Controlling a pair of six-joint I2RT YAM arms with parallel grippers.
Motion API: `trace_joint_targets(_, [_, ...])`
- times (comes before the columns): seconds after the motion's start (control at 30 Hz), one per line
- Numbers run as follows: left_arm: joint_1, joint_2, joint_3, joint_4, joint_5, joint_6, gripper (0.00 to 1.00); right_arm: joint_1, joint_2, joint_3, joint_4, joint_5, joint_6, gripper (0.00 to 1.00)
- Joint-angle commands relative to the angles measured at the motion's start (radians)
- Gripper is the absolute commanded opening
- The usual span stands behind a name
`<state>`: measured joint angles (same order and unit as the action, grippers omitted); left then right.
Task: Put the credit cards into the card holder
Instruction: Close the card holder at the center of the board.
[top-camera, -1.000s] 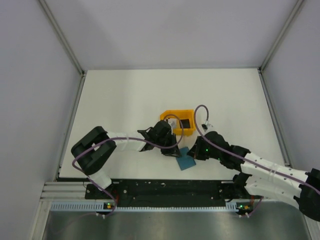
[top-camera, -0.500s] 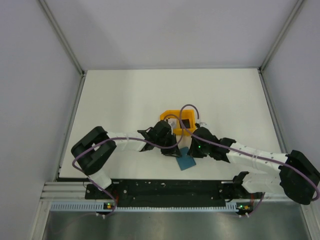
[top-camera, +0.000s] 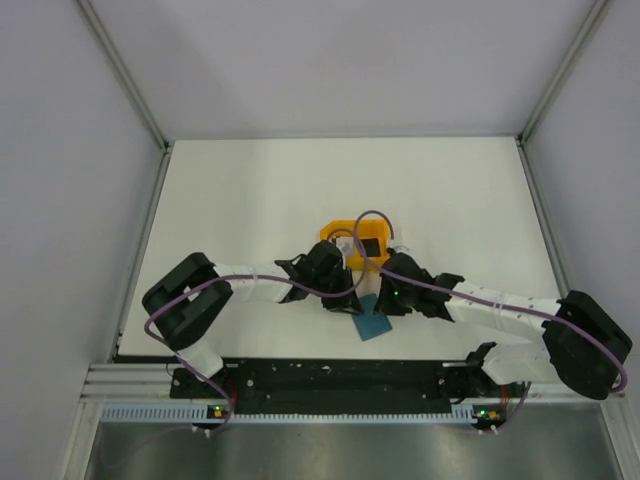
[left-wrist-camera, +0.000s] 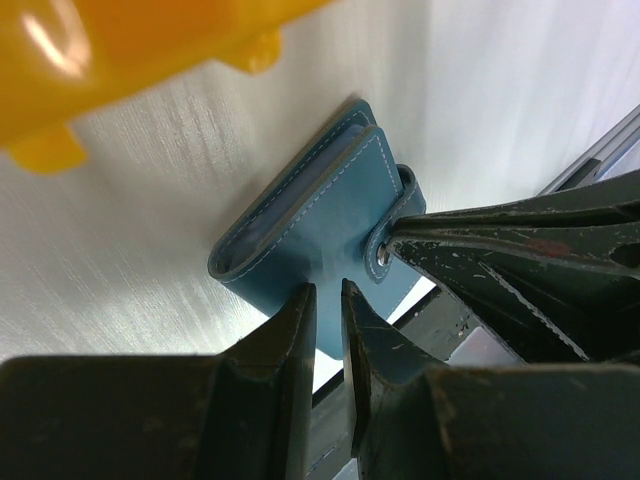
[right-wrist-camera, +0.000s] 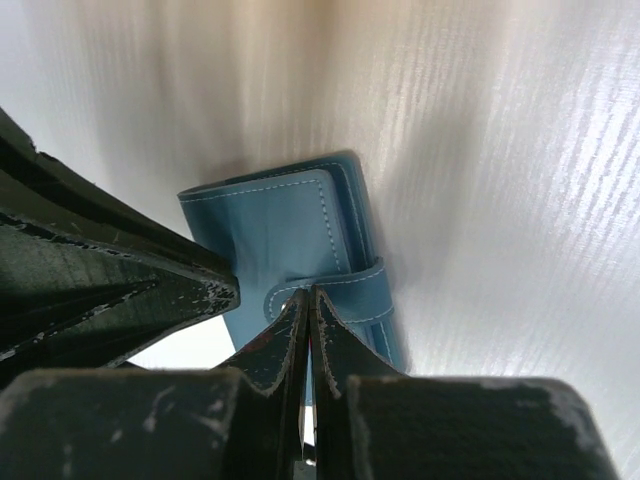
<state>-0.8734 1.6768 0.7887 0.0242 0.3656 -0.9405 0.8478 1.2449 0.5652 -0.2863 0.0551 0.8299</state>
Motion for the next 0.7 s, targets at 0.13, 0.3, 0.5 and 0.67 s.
trace_joint_targets(0.13, [-0.004, -0.006, 0.018, 0.019, -0.024, 0.005, 0.21, -0.010, 0.004, 0.024, 0.036, -0.034, -0.028, 0.00])
trace_joint_targets(0.3, [-0.004, -0.005, 0.018, 0.019, -0.025, 0.003, 0.21, -0.007, 0.011, 0.016, 0.012, -0.018, -0.020, 0.00])
trace_joint_targets(0.5, [-0.004, -0.005, 0.021, 0.019, -0.027, 0.002, 0.21, 0.002, -0.010, -0.028, 0.022, 0.005, 0.003, 0.00])
trace_joint_targets(0.67, [-0.004, -0.003, 0.020, 0.022, -0.025, -0.003, 0.21, 0.045, 0.008, -0.047, 0.029, 0.044, 0.043, 0.00])
